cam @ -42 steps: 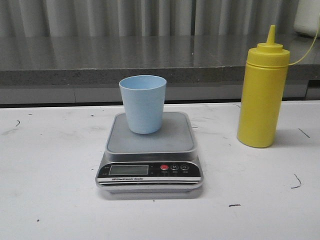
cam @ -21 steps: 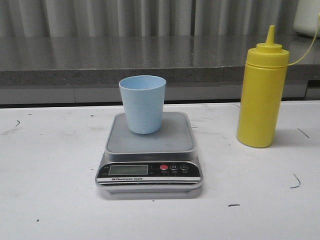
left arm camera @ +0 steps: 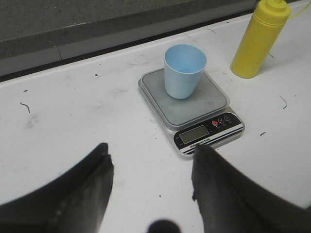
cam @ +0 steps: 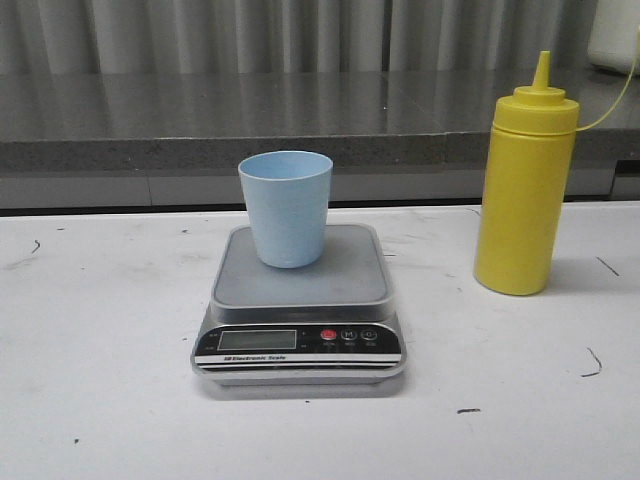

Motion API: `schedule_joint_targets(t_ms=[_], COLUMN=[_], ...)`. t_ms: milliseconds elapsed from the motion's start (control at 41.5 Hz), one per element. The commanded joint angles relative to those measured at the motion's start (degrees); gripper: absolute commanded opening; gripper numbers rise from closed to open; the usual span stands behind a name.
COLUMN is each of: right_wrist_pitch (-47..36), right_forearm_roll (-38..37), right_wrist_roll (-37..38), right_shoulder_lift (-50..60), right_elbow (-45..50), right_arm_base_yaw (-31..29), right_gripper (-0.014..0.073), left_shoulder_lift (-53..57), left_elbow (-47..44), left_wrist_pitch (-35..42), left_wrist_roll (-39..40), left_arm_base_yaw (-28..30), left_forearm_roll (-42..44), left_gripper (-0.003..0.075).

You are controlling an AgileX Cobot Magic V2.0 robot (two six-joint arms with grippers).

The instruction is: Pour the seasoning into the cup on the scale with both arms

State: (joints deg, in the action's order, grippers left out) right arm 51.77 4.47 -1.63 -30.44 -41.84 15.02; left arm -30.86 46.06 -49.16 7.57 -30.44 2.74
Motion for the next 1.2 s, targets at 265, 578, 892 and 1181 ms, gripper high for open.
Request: schedule_joint_targets(t_ms=[265,578,892,1181], right_wrist_pitch=[-3.44,-3.44,-3.44,-3.44], right_forearm_roll=[0.34,0.34,0.34,0.34], right_wrist_roll=[-0.39,-0.39,-0.39,-0.39], right_shoulder_lift=[-0.13,-0.13,-0.13,-0.13], right_elbow=[-1.91,-1.91,-1.91,-1.91], right_arm_base_yaw=[0.05,0.05,0.05,0.05], right_gripper=[-0.0068,-0.0068,-0.0068,-0.0068], left_shoulder_lift=[-0.16,-0.16,0.55,8.25], left_elbow=[1.49,1.49,0.95,-12.87], left_wrist_pitch=[4.36,4.36,4.36,17.43], left_wrist_roll=[0.61,0.61,0.61,0.61], left_arm_base_yaw=[-0.19,-0.19,-0.53,8.99], left_forearm_roll=[-0.03,-0.03,-0.20,0.62], left_gripper=[0.0060,-0.0020,-0.0020,-0.0020])
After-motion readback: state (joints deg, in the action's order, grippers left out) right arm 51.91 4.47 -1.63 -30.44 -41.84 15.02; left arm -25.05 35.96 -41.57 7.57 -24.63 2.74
